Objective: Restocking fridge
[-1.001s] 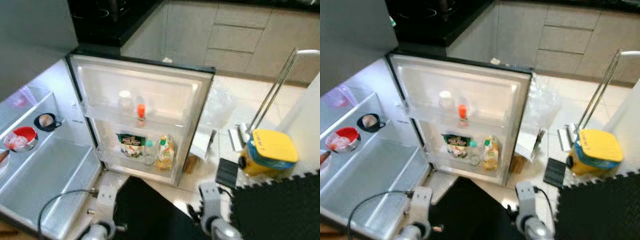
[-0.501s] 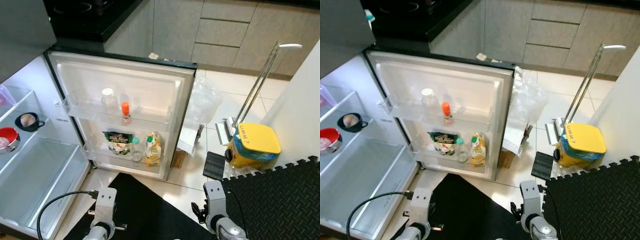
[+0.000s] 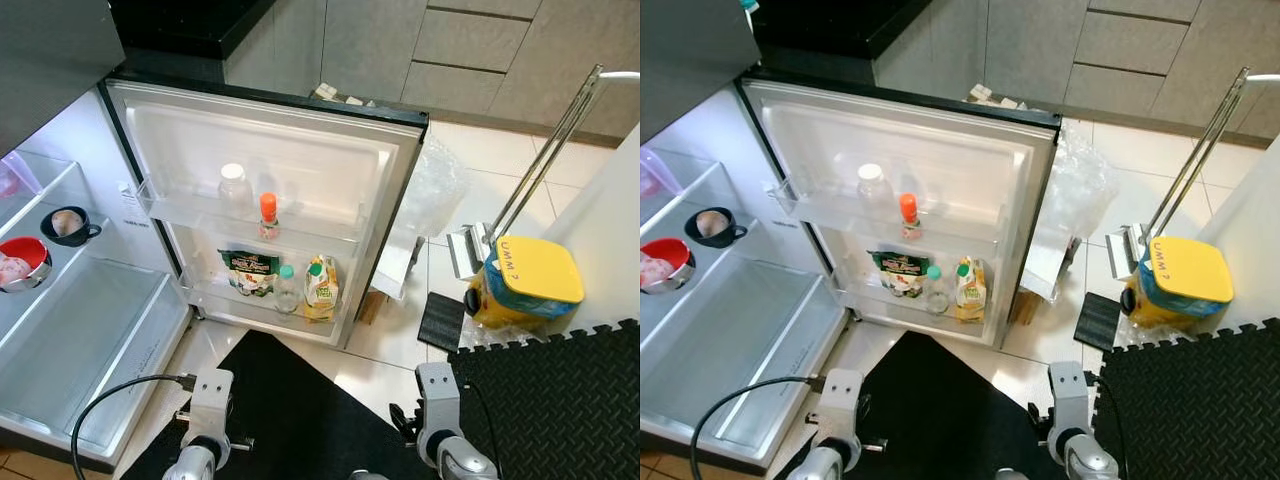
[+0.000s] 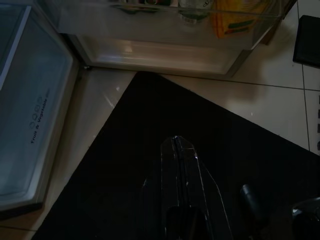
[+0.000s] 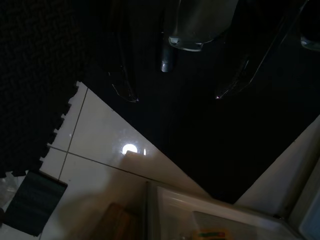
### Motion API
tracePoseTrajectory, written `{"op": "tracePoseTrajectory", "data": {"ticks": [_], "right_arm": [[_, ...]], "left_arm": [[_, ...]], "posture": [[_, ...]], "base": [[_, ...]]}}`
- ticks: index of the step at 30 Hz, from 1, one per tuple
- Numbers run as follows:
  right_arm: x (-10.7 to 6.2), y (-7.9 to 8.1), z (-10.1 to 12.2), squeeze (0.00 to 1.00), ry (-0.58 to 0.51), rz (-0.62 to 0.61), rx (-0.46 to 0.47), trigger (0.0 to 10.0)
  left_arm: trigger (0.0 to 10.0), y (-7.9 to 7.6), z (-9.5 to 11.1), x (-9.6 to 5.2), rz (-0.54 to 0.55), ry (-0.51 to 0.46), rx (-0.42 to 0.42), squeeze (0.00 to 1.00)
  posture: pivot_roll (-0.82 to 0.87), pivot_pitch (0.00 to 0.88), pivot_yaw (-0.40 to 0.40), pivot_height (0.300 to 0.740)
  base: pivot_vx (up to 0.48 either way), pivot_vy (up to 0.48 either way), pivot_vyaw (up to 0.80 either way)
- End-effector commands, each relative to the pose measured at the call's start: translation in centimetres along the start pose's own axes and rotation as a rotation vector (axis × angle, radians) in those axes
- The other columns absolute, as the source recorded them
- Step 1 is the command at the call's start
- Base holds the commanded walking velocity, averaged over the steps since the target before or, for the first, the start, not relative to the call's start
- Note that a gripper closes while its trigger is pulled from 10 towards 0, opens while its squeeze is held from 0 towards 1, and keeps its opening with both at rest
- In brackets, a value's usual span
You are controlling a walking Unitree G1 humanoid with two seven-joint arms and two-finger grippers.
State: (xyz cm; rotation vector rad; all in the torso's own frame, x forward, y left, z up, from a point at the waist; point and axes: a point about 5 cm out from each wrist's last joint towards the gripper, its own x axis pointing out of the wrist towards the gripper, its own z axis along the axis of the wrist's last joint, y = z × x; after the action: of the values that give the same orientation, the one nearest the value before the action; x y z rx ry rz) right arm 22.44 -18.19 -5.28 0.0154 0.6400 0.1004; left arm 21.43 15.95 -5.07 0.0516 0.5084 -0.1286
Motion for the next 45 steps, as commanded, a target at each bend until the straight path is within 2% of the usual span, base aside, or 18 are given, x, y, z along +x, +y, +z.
{"op": "tracePoseTrajectory", "data": {"ticks": [1,7,9,11,14,15,18,25,27,28,29,30,31,39,40,41,42,45], "right_arm": [[-0.2,-0.2,-0.3,0.00,0.003,-0.021,0.019,10.0],[0.3,-0.5,0.8,0.00,-0.019,-0.045,0.028,10.0],[1.1,0.5,3.2,0.00,-0.105,0.037,0.058,10.0],[1.1,0.5,3.2,0.00,-0.105,0.037,0.058,10.0],[2.0,1.4,7.1,0.00,-0.232,0.107,0.029,10.0],[2.0,1.4,7.1,0.00,-0.232,0.107,0.029,10.0],[2.5,0.7,12.6,0.00,-0.380,0.073,0.031,10.0],[2.2,0.8,16.7,0.00,-0.519,0.142,0.031,10.0],[2.2,0.9,16.8,0.00,-0.527,0.157,0.032,9.1],[2.2,1.2,17.2,0.00,-0.535,0.183,0.020,5.2],[2.2,1.4,17.4,0.00,-0.540,0.200,0.010,5.2],[2.1,1.7,17.7,0.00,-0.551,0.227,-0.006,1.9],[2.0,2.3,18.5,0.00,-0.575,0.281,-0.030,0.0],[1.2,4.2,22.0,0.00,-0.684,0.415,-0.096,0.0],[1.0,4.7,22.9,0.00,-0.712,0.449,-0.114,2.4],[1.0,4.7,22.9,0.00,-0.712,0.449,-0.114,2.4],[0.6,5.4,24.6,0.00,-0.751,0.487,-0.154,10.0],[0.0,6.2,26.7,0.00,-0.796,0.520,-0.219,10.0]], "left_arm": [[10.0,0.4,-0.3,-0.2,0.002,0.019,0.011,0.00],[10.0,0.3,0.9,0.6,-0.003,-0.015,0.031,0.00],[10.0,-1.8,2.3,1.1,-0.159,-0.079,0.052,0.00],[10.0,-1.8,2.3,1.1,-0.159,-0.079,0.052,0.00],[10.0,-2.7,3.6,1.2,-0.260,-0.155,0.119,0.00],[10.0,-2.7,3.6,1.2,-0.260,-0.155,0.119,0.00],[10.0,-1.0,4.7,1.5,-0.180,-0.198,0.155,0.00],[10.0,-0.3,5.9,1.6,-0.170,-0.247,0.131,0.00],[10.0,-0.3,5.9,1.6,-0.174,-0.250,0.131,0.00],[10.0,-0.3,6.1,1.6,-0.180,-0.256,0.139,0.00],[10.0,-0.3,6.2,1.6,-0.184,-0.260,0.144,0.00],[10.0,-0.4,6.3,1.6,-0.189,-0.267,0.150,0.00],[10.0,-0.3,6.7,1.6,-0.190,-0.284,0.162,0.00],[10.0,-0.2,9.5,1.8,-0.199,-0.396,0.199,0.00],[10.0,-0.2,10.2,1.8,-0.209,-0.425,0.213,0.00],[10.0,-0.2,10.2,1.8,-0.209,-0.425,0.213,0.00],[10.0,-0.3,11.3,1.7,-0.227,-0.465,0.240,0.00],[10.0,-0.5,12.6,1.7,-0.248,-0.511,0.269,0.00]], "posture": [[-0.14,0.118,-0.019,0.740],[-0.13,0.087,-0.017,0.740],[-0.12,0.088,-0.023,0.740],[-0.12,0.088,-0.023,0.740],[-0.13,0.095,-0.019,0.740],[-0.13,0.095,-0.019,0.740],[-0.13,0.105,-0.017,0.740],[-0.13,0.117,-0.022,0.740],[-0.13,0.117,-0.022,0.740],[-0.13,0.122,-0.023,0.740],[-0.13,0.122,-0.023,0.740],[-0.13,0.122,-0.023,0.740],[-0.12,0.129,-0.025,0.740],[-0.11,0.134,-0.030,0.740],[-0.10,0.136,-0.035,0.740],[-0.10,0.136,-0.035,0.740],[-0.10,0.140,-0.042,0.740],[-0.09,0.143,-0.045,0.740]], "base": [[0.000,0.000,0.00],[0.000,0.000,0.00],[0.000,0.000,0.00],[0.000,0.000,0.00],[0.000,0.000,0.00],[0.000,0.000,0.00],[0.000,0.000,0.00],[0.000,0.000,0.00],[0.000,0.000,0.00],[0.000,0.000,0.00],[0.000,0.000,0.00],[0.000,0.000,0.00],[0.000,0.000,0.00],[0.000,0.000,0.00],[0.000,0.000,0.00],[0.000,0.000,0.00],[0.000,0.000,0.00],[0.000,0.000,0.00]]}}
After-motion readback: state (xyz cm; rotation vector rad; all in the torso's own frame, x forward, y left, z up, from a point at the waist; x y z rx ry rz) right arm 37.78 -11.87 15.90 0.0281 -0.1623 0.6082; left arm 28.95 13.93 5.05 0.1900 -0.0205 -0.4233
